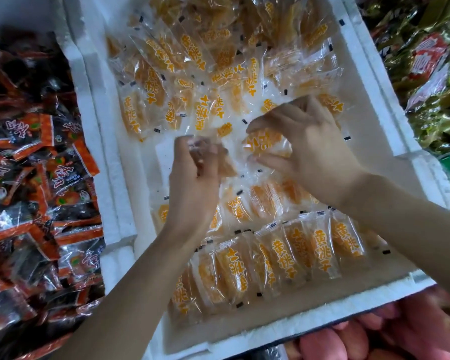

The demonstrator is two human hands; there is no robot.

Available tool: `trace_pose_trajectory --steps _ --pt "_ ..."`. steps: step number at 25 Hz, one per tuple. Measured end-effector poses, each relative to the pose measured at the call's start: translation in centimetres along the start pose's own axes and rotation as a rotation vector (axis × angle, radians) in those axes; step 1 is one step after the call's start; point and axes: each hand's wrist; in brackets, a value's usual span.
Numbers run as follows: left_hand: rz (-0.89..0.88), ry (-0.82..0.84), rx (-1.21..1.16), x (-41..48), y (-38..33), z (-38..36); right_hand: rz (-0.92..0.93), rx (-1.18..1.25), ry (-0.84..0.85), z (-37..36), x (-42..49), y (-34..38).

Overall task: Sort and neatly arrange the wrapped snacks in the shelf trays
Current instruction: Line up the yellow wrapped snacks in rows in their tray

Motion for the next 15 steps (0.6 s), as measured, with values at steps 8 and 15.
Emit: trace_pose_trajectory --steps 8,15 --pt "0.155 0.169 -0.121 -3.9 -1.1 -3.1 -0.026 0.149 0.164 2.7 -6.1 -0.5" --pt "0.103 0.288 -0.14 -5.7 -1.8 -4.6 -0.767 0.895 0.1 5.2 -8.8 -0.7"
Point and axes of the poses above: each hand's wrist, its own x-axis towards the middle knuckle, its own z-axis out of the back of the hand, y = z × x, and after that the axes turned 4 degrees about -z, right-handed
